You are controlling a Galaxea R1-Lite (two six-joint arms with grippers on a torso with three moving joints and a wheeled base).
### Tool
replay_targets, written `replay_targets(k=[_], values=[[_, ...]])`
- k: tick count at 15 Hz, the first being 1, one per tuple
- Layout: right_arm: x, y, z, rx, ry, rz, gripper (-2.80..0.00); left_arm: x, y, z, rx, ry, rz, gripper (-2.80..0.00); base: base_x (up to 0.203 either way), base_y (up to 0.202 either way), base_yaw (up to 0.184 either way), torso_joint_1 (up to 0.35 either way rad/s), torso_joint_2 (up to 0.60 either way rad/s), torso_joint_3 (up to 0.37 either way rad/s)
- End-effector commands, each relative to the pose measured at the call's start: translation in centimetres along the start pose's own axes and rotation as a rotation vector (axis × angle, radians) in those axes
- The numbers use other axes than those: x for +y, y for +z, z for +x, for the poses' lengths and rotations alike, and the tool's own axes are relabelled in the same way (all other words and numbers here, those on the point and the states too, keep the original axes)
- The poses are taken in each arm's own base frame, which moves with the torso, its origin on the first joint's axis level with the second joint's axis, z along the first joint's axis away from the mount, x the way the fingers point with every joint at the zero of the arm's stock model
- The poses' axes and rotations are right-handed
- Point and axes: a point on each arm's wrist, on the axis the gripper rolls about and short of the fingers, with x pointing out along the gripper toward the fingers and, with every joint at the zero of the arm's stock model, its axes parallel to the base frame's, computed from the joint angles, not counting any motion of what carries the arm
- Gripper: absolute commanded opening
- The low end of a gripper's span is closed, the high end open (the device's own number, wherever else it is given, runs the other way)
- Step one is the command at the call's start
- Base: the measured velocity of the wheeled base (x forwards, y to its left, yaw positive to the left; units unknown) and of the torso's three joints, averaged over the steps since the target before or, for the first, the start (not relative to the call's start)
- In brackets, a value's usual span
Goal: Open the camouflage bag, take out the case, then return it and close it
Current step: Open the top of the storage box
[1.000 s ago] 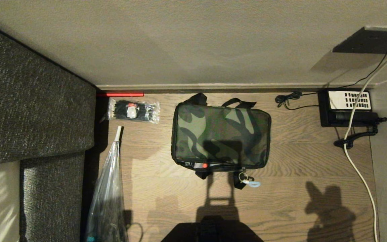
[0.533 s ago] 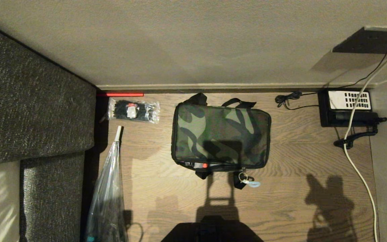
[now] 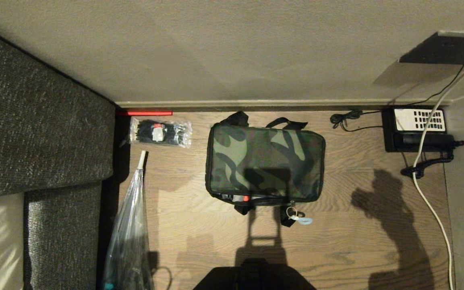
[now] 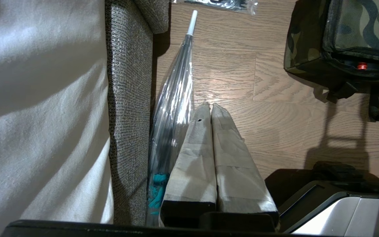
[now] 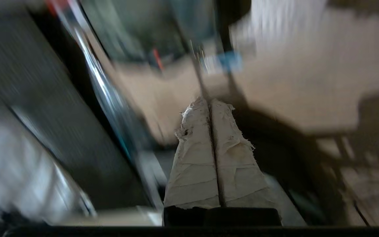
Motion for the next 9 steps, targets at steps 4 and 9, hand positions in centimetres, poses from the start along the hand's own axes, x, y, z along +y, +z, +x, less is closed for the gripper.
replay_targets(k=[4, 9], values=[[-2.7, -3.3, 5.5, 0.402, 0.210, -0.009, -2.80, 0.0, 0.0, 0.0, 0.000, 0.001, 0.000, -2.80, 0.000, 0.000, 0.000, 0.000, 0.00, 0.000], [-3.7, -3.4, 11.2, 0.565, 0.280, -0.030, -2.80, 0.0, 0.0, 0.0, 0.000, 0.001, -0.002, -2.80, 0.000, 0.000, 0.000, 0.000, 0.00, 0.000]])
